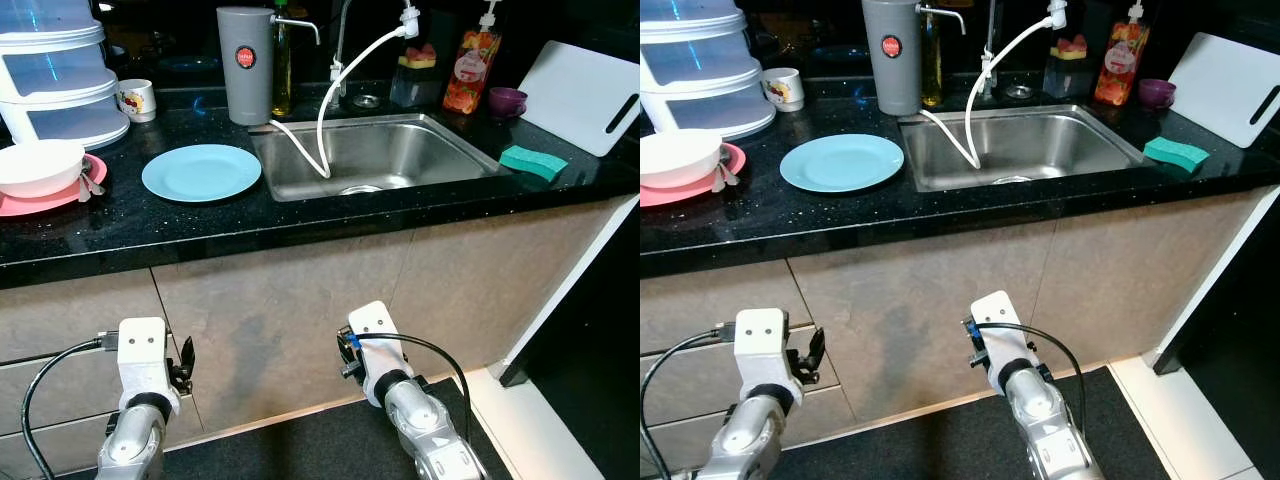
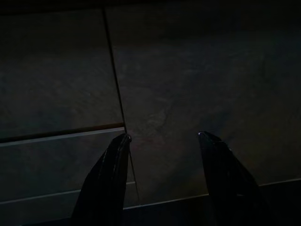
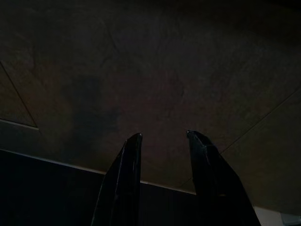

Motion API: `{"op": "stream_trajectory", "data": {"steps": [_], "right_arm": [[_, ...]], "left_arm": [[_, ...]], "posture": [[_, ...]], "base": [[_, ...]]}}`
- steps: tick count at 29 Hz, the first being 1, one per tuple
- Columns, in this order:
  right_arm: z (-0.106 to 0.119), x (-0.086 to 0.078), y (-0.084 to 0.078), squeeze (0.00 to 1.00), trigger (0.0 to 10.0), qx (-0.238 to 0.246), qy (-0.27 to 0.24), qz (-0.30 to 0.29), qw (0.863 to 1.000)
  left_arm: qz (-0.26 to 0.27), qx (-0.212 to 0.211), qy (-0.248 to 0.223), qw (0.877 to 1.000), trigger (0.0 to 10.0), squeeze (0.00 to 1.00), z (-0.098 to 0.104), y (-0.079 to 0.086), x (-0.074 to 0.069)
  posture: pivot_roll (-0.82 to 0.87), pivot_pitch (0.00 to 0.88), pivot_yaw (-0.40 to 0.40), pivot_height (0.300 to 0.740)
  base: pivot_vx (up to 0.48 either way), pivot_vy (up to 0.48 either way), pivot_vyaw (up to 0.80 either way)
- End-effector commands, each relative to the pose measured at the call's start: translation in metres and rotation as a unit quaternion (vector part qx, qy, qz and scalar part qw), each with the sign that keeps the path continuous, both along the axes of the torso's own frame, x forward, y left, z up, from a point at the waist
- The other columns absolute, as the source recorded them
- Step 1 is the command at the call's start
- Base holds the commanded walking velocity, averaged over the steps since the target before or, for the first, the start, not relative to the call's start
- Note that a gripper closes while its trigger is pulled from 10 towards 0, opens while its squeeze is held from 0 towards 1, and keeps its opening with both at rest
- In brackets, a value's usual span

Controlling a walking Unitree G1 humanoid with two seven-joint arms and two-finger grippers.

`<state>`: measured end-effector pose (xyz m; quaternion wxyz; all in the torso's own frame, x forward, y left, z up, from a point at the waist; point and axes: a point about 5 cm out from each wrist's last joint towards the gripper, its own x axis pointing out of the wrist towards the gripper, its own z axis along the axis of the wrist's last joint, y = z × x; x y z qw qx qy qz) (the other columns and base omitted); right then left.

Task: Kitchen organization

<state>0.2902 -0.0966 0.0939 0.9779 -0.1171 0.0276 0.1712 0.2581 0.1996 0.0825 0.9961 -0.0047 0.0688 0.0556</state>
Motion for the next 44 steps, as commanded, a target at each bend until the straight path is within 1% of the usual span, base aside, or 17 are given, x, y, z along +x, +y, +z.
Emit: {"op": "stream_trajectory", "data": {"steps": [1, 5, 12, 18, 23, 27, 31, 44], "right_arm": [[-0.0009, -0.0016, -0.0015, 0.0, 10.0, 0.004, -0.005, -0.002, 1.0], [-0.0001, -0.002, -0.0032, 0.0, 10.0, 0.006, -0.005, -0.002, 1.0], [0.0003, -0.0026, -0.0036, 0.0, 10.0, 0.01, -0.005, 0.001, 1.0], [0.001, -0.0014, -0.0043, 0.0, 10.0, 0.015, -0.003, 0.005, 1.0], [0.0016, 0.001, -0.0049, 0.0, 10.0, 0.014, -0.003, 0.004, 1.0], [0.002, 0.0026, -0.0055, 0.0, 10.0, 0.014, -0.002, 0.006, 1.0], [0.002, 0.003, -0.0053, 0.0, 10.0, 0.014, -0.003, 0.006, 1.0], [0.001, 0.0009, -0.0057, 0.0, 10.0, 0.017, -0.001, 0.009, 1.0]], "left_arm": [[-0.002, -0.009, 0.006, 1.0, 10.0, 0.0, -0.0029, -0.0024, -0.0017], [0.008, -0.014, 0.008, 1.0, 10.0, 0.0, -0.0034, -0.0016, -0.0032], [0.007, -0.016, 0.004, 1.0, 10.0, 0.0, -0.0025, -0.0027, -0.0041], [0.014, -0.039, -0.001, 0.999, 10.0, 0.0, -0.0013, -0.0017, -0.0053], [0.007, -0.036, 0.004, 0.999, 10.0, 0.0, -0.0014, -0.0043, -0.0015], [0.014, -0.04, 0.004, 0.999, 10.0, 0.0, -0.0016, -0.0034, -0.0011], [0.006, -0.035, 0.002, 0.999, 10.0, 0.0, -0.0006, -0.0047, -0.0001], [0.006, -0.031, -0.001, 0.999, 10.0, 0.0, 0.0005, -0.0056, -0.0024]], "posture": [[-0.06, 0.059, 0.018, 0.74], [-0.06, 0.074, 0.014, 0.74], [-0.06, 0.082, 0.008, 0.74], [-0.06, 0.086, 0.005, 0.74], [-0.06, 0.084, -0.002, 0.74], [-0.06, 0.082, -0.003, 0.74], [-0.06, 0.074, 0.003, 0.74], [-0.07, 0.073, -0.013, 0.74]], "base": [[0.0, 0.0, 0.0], [0.0, 0.0, 0.0], [0.0, 0.0, 0.0], [0.0, 0.0, 0.0], [0.0, 0.0, 0.0], [0.0, 0.0, 0.0], [0.0, 0.0, 0.0], [0.0, 0.0, 0.0]]}}
